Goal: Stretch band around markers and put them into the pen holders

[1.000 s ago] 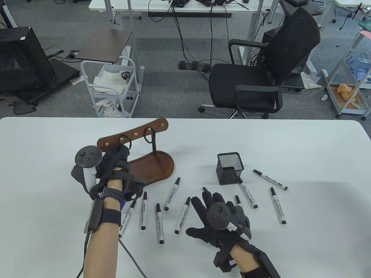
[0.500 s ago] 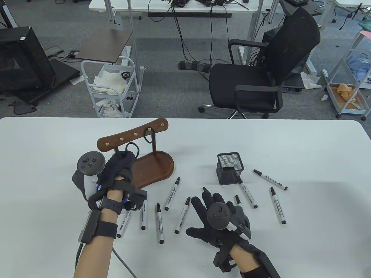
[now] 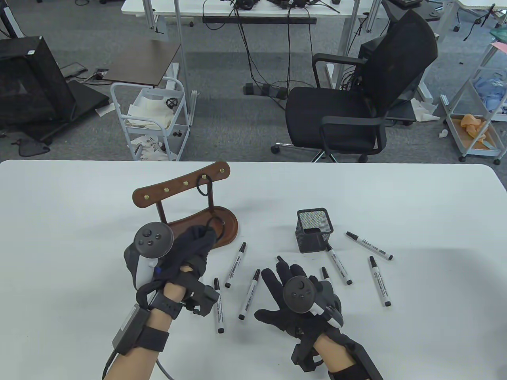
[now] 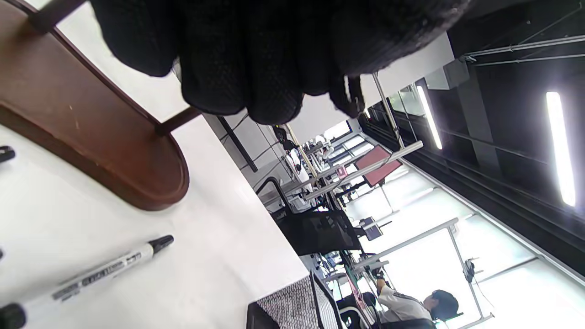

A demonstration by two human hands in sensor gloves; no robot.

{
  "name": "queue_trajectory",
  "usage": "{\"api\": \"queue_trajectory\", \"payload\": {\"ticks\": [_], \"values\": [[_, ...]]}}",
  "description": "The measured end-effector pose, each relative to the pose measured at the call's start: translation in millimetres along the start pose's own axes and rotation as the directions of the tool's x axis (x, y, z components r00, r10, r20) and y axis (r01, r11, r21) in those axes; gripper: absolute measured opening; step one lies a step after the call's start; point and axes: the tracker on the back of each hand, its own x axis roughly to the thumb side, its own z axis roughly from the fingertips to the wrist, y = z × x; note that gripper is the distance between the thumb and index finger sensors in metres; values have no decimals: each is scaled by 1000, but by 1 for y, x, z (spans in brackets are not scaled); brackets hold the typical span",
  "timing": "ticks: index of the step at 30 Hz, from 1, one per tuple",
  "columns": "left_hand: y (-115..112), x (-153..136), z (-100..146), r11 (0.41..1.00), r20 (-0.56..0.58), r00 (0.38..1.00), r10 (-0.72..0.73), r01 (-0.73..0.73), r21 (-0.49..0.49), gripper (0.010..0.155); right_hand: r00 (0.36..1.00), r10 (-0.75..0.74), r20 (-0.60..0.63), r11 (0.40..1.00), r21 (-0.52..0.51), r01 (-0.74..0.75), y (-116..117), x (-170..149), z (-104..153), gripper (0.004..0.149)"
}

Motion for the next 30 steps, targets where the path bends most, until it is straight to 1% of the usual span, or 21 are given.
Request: {"api": "queue_trajectory", "payload": {"ticks": [6, 11, 14, 17, 21, 24, 26, 28, 30], "values": [[-22, -4, 5, 998, 38, 999, 13, -10, -66, 38, 1000, -21, -5, 1000, -20, 21, -3, -1, 0, 86], [-40, -11, 9, 994, 60, 998, 17, -10, -108, 36, 998, -60, 21, 993, -100, 62, -9, 0, 3, 79], [-51, -20, 11, 988, 58, 997, 47, -38, -152, 36, 994, -98, 40, 981, -164, 103, -12, 0, 4, 72], [-60, -26, 14, 982, 64, 997, 48, -36, -186, 35, 985, -164, 56, 968, -185, 172, -15, -2, 4, 66], [-71, -30, 16, 975, 85, 996, 8, 11, -221, 35, 961, -267, 76, 949, -153, 275, -17, -5, 3, 63], [-77, -31, 18, 969, 93, 996, 11, 13, -246, 34, 941, -329, 80, 933, -130, 337, -18, -7, -1, 59], [-80, -32, 18, 969, 102, 995, 3, 22, -246, 34, 916, -393, 82, 911, -102, 400, -19, -8, -5, 58], [-82, -34, 18, 967, 107, 994, -1, 28, -254, 34, 872, -482, 86, 872, -57, 487, -19, -8, -8, 58], [-85, -37, 18, 963, 107, 994, 8, 22, -270, 34, 848, -525, 77, 849, -31, 528, -19, -8, -11, 59]]}}
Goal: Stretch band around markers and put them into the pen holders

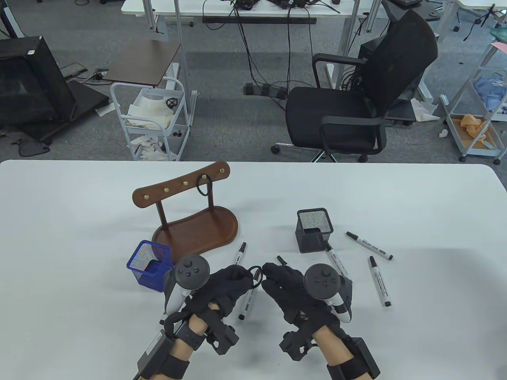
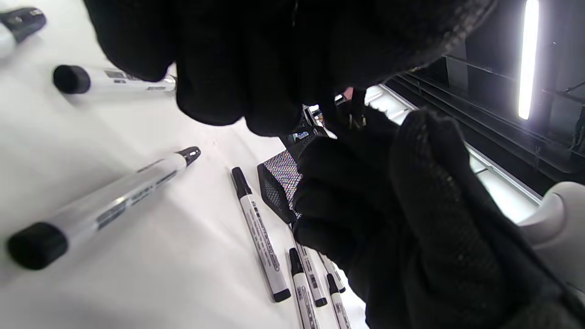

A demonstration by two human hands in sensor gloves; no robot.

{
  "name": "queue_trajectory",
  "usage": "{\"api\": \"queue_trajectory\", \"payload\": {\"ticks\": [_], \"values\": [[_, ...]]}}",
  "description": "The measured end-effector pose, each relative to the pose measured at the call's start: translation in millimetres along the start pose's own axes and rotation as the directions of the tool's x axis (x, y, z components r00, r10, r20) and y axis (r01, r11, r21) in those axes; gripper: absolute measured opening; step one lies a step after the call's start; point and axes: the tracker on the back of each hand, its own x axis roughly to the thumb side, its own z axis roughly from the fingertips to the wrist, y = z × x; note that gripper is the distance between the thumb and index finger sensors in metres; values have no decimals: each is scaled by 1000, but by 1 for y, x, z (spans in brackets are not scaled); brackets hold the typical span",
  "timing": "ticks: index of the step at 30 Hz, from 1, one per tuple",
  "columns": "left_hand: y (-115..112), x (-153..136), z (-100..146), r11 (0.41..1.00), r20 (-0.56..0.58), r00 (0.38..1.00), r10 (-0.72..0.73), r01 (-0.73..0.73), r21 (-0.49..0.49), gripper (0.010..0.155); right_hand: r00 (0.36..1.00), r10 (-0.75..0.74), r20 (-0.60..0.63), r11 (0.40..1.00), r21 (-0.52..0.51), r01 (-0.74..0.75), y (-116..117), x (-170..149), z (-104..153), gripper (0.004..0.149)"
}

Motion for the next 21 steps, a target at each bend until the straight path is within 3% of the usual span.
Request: {"api": "queue_trajectory", "payload": {"ticks": [5, 10, 21], "values": [[-2, -7, 1, 997, 10, 999, 52, -52, -59, 34, 999, 16, -44, 999, -29, -17, 3, 2, -6, 52], [1, -11, 4, 992, 7, 996, 94, -93, -80, 35, 998, -42, -56, 999, 11, 43, 7, 2, -10, 41], [-1, -18, 5, 939, 47, 943, 328, -321, -121, 35, 993, -90, -73, 993, 69, 95, 13, 0, -13, 39]]}}
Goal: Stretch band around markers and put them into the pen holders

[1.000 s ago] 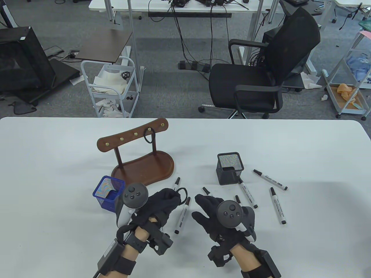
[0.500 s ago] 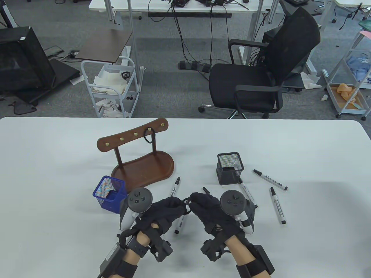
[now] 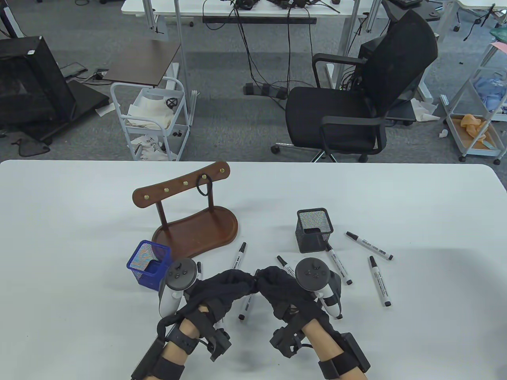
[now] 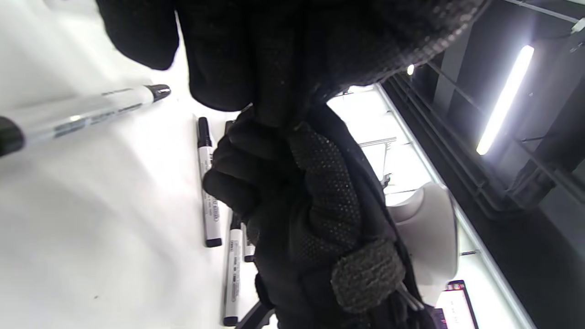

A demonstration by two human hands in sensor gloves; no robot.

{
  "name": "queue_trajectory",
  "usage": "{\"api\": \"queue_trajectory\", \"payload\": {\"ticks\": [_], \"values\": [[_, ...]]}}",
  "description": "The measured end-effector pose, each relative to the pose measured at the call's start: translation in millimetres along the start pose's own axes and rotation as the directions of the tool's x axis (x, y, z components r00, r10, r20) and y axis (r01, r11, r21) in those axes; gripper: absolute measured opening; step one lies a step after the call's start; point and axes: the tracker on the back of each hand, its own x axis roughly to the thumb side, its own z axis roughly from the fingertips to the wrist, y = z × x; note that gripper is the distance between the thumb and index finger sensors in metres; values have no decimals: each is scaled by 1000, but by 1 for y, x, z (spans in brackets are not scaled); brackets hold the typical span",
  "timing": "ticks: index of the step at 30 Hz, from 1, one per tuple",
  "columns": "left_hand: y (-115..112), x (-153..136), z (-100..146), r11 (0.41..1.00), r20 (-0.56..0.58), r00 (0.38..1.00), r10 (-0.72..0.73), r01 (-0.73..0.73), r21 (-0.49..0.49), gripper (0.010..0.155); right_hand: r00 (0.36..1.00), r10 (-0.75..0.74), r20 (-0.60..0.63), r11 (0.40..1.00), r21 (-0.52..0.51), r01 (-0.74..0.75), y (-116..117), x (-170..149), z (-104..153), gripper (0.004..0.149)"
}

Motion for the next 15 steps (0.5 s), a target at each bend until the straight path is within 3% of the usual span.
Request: {"api": "queue_trajectory", "payload": {"ticks": [5, 9, 15], "values": [[0, -7, -1, 971, 22, 972, 233, -232, -51, 36, 999, -42, 2, 999, 25, 42, -1, -2, -1, 40], [0, -12, -2, 937, 19, 941, 337, -334, -99, 38, 1000, -25, -7, 999, 34, 25, 3, -3, -3, 41], [-3, -10, -4, 922, 21, 933, 358, -350, -166, 41, 1000, 14, -4, 1000, 17, -14, -2, 4, -13, 40]]}}
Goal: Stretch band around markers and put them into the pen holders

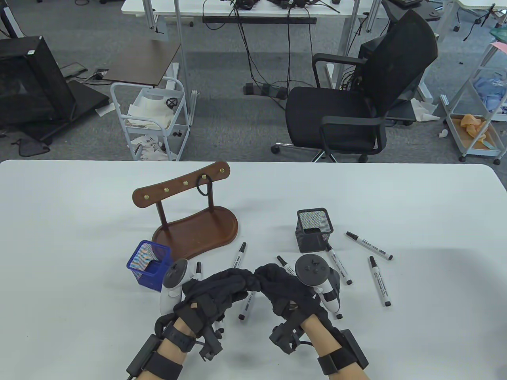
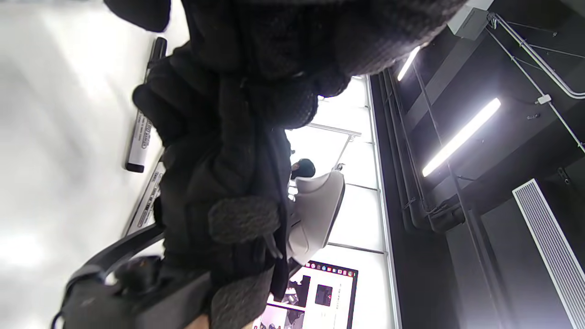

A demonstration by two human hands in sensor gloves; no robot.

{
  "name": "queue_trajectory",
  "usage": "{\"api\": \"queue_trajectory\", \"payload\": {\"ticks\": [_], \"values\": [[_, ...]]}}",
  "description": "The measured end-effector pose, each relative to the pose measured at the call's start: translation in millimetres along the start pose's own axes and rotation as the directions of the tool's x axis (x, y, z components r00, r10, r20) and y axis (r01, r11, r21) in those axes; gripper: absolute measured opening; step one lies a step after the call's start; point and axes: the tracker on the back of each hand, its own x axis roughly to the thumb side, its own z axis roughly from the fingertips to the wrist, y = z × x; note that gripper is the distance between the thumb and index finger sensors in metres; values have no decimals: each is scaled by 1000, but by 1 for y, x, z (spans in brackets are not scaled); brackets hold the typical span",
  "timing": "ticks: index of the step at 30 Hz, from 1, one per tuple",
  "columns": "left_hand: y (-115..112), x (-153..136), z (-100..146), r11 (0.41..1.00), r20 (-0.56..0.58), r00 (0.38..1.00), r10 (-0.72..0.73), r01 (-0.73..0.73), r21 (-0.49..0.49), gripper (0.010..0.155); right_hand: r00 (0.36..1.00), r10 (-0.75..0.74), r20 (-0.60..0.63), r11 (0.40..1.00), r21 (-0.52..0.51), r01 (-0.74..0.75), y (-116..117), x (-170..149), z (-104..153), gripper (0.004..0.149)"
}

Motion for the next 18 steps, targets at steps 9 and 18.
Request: {"api": "queue_trajectory", "payload": {"ticks": [9, 18], "values": [[-4, 9, 0, 985, 17, 992, -126, 127, -113, 44, 995, -91, 33, 994, 69, 88, -2, 19, -24, 37], [2, 19, 5, 969, -14, 971, -240, 239, -63, 41, 939, -283, 194, 951, 184, 249, -7, 36, -14, 33]]}}
